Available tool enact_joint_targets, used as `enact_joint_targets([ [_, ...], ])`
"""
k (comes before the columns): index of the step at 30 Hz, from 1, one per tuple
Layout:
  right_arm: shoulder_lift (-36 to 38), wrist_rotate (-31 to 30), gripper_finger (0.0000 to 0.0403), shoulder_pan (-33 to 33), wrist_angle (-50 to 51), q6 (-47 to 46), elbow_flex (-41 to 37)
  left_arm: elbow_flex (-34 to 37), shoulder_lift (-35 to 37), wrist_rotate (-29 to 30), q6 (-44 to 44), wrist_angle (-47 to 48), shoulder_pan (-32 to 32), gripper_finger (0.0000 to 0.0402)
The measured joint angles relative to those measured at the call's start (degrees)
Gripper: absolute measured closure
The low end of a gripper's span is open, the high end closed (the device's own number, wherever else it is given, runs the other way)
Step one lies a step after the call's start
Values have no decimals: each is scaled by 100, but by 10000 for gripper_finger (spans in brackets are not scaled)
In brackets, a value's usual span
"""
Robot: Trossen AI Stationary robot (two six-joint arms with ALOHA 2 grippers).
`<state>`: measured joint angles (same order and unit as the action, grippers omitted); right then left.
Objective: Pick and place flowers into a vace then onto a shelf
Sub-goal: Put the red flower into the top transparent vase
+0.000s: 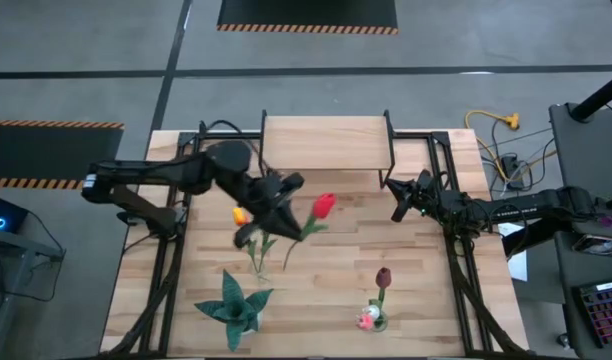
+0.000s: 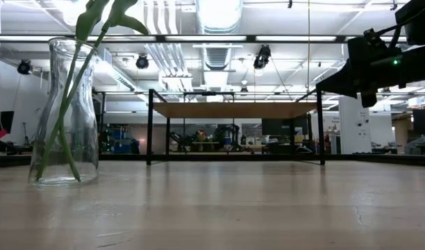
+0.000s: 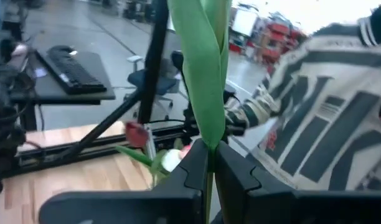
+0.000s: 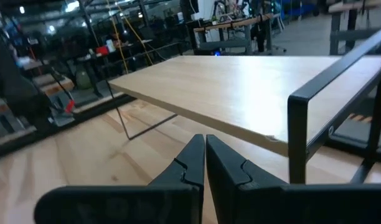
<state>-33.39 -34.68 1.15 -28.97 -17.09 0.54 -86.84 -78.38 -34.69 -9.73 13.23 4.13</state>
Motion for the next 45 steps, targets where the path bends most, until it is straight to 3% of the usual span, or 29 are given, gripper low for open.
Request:
enact_joint_targets([
  [6,-2,0,394,2,7,399,0,786,704,0,457,59,193,400],
  [14,-7,0,394,1,4,401,0,2722,1937,63,473,-1232,187,400],
  [19,-4,2,394,0,3,401,0,3676,2695,223,515,-1365,185,400],
  [27,-4,2,394,2,-14,401,0,4841,3264,671,869,-2026,185,400],
  [32,-4,4,394,1,-13,292,0,5328,3345,713,1119,-2340,185,400],
  [36,-4,4,394,-1,-14,257,0,5553,3348,717,532,-2332,182,392],
  [45,-4,4,394,1,-12,253,0,5414,3339,777,-144,-2334,165,310],
])
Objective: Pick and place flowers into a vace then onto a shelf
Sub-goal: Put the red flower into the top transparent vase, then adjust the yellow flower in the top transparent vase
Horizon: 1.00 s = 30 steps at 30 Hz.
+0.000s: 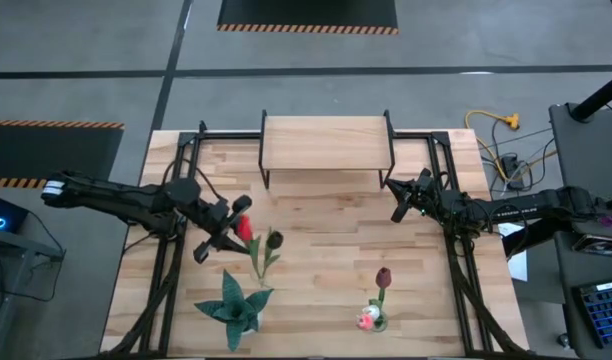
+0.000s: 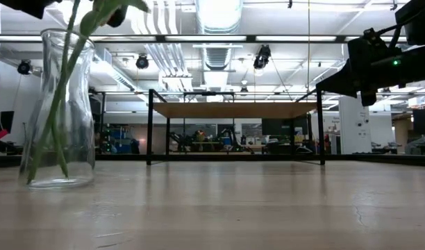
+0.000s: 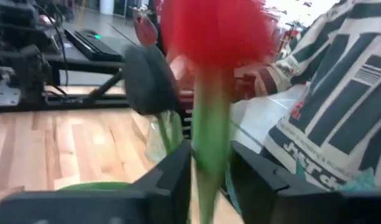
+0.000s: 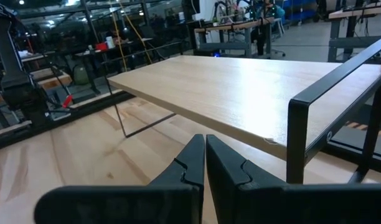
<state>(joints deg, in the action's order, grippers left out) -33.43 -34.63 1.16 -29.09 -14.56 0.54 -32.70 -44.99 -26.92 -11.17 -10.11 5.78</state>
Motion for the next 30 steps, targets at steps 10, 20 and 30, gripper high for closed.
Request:
enact_joint_targets([
  [10,-2,2,394,-1,8,1,0,-409,102,34,57,6,-68,232],
  [20,-2,2,394,-1,10,21,0,-788,354,29,75,243,-70,230],
  [30,-2,2,394,-1,10,1,0,-836,386,388,365,277,-72,233],
])
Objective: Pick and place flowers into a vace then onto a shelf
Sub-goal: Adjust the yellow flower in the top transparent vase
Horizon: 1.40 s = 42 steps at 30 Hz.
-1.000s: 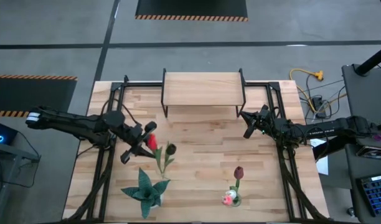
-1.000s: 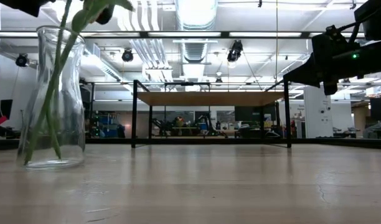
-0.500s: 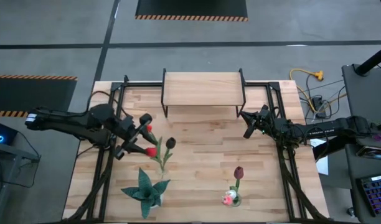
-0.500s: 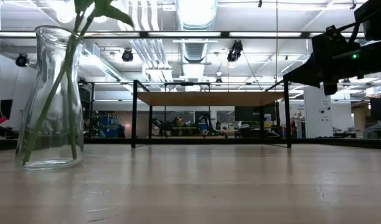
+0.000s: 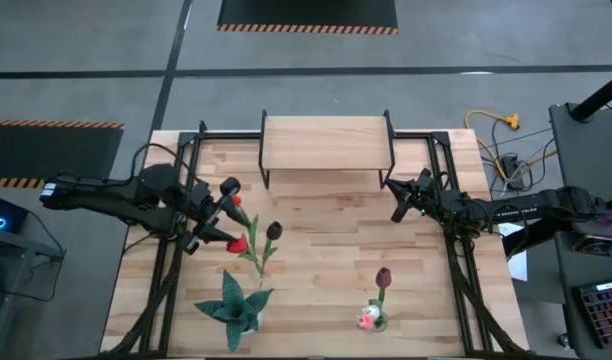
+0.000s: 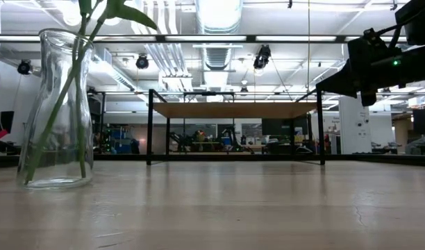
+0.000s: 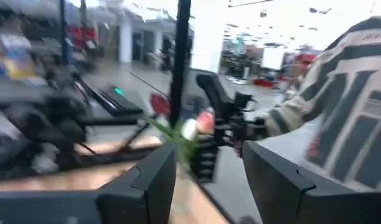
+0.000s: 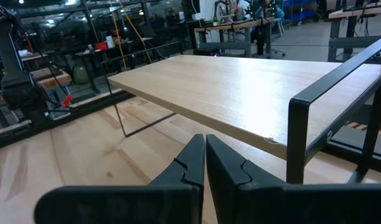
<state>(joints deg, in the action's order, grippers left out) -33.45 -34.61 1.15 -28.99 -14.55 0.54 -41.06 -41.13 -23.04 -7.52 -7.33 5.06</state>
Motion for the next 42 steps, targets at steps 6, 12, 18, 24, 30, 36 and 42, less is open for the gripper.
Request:
enact_joint_targets([
  [6,-2,0,394,0,0,0,0,-265,166,560,519,-14,-4,259],
  [12,-2,0,394,1,0,2,0,-404,219,554,599,152,2,271],
  [18,-2,0,394,2,4,21,0,-358,17,543,341,833,11,272],
  [24,-2,-2,394,2,7,20,0,-358,-361,238,-368,1134,9,271],
  [30,-2,0,394,2,9,21,0,-358,-647,165,-1278,1191,13,232],
  [36,-2,-2,394,2,57,20,0,-358,-684,170,-1600,1125,9,143],
  [42,-2,-2,394,0,143,20,0,-438,-655,115,-2448,841,9,77],
])
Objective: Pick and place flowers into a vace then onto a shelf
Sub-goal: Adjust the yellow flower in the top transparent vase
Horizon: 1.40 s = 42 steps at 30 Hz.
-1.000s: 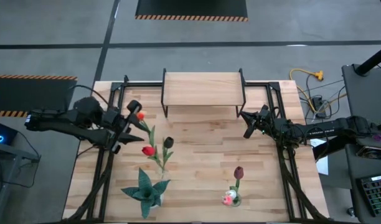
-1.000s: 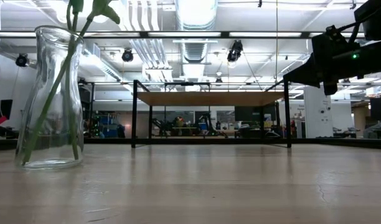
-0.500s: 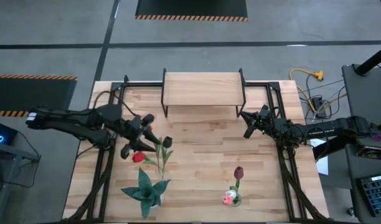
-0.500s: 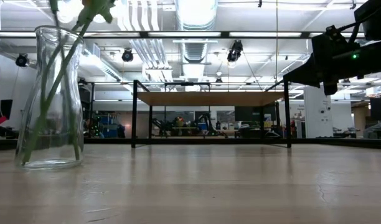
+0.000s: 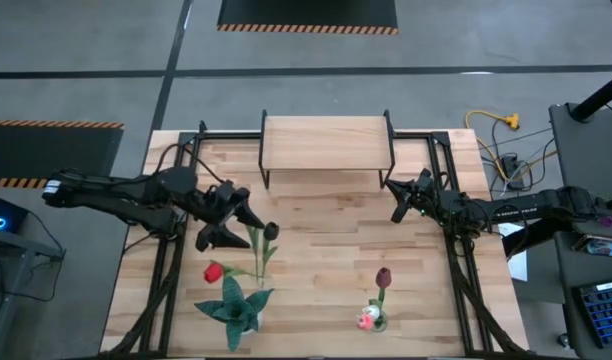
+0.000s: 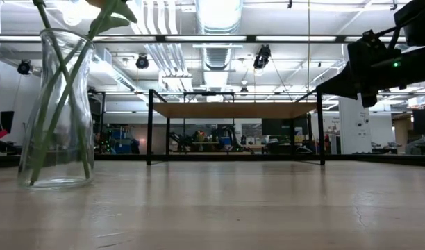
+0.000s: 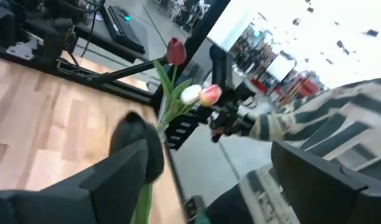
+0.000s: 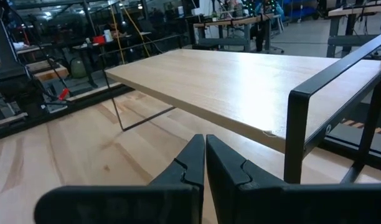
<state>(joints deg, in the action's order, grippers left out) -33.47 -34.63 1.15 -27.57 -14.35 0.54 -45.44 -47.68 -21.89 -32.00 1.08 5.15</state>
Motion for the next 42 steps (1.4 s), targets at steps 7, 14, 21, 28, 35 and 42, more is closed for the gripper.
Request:
enact_joint_targets([
  [7,0,0,394,2,40,0,1,-411,13,-79,-156,58,2,66],
  [14,1,0,394,2,39,0,2,-602,-77,-48,-642,46,2,66],
  [21,0,0,394,2,39,0,1,-485,-153,-212,-2123,91,-4,65],
  [28,0,2,394,0,39,0,2,-609,-239,-203,-2940,72,-4,65],
  [35,0,0,394,0,39,0,2,-603,-476,-179,-2602,-843,-4,65],
  [42,0,2,394,0,37,-22,2,-596,-508,-254,-1946,-1134,4,65],
])
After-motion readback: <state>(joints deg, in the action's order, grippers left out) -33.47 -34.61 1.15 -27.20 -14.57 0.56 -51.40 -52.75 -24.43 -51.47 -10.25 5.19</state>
